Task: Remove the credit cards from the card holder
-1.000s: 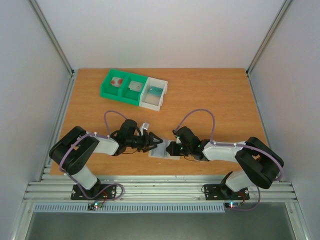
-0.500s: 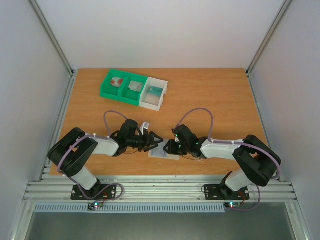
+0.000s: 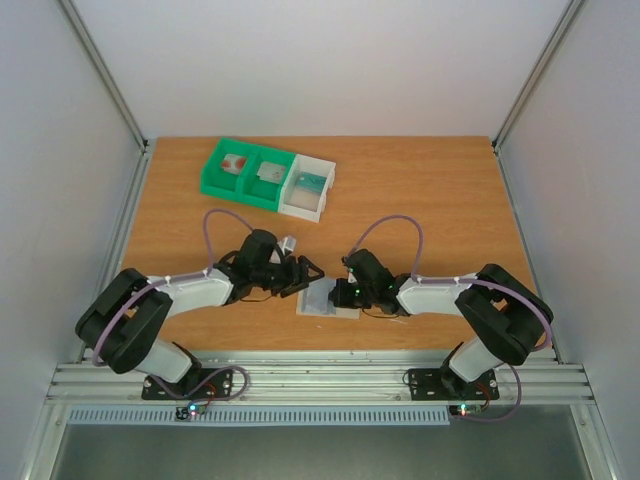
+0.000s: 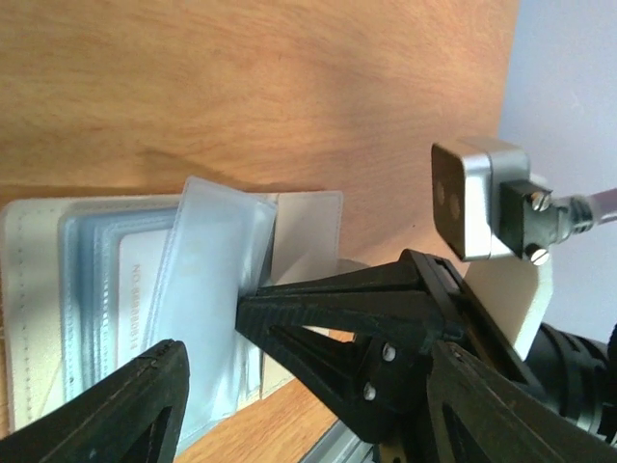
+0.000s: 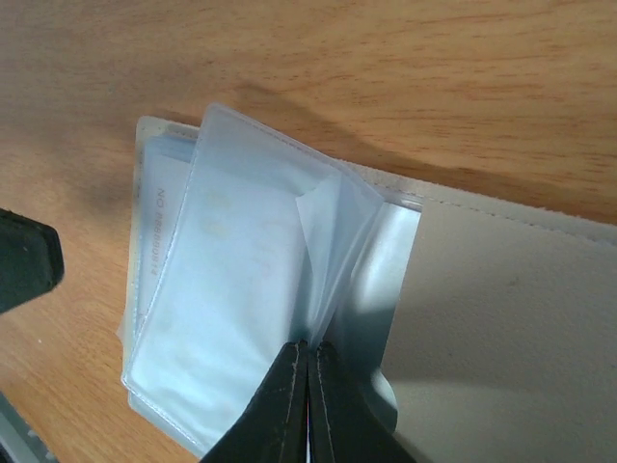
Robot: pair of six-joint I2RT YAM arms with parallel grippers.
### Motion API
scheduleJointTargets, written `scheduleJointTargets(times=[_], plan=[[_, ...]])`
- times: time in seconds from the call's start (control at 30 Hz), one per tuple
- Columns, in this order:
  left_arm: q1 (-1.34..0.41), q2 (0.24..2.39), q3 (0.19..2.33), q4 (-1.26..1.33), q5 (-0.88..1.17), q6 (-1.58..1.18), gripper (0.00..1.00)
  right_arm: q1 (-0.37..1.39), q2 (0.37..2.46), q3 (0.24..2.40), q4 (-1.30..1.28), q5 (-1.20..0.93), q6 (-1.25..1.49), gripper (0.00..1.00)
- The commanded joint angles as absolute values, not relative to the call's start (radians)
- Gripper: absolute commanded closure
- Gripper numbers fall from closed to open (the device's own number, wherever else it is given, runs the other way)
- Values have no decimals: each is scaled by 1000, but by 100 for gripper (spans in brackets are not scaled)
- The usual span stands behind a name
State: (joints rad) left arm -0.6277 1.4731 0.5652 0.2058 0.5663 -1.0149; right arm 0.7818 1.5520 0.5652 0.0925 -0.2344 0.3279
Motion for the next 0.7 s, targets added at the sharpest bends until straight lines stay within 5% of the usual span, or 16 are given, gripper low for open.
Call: scheduleJointTargets(times=[0.0,0.67], plan=[[-618,1494,637,110,534,-906,31,779,1563,527,104,-227,306,96],[-588,1728,816,66,576,-769,29,768,1577,521,127,-245,281,95]])
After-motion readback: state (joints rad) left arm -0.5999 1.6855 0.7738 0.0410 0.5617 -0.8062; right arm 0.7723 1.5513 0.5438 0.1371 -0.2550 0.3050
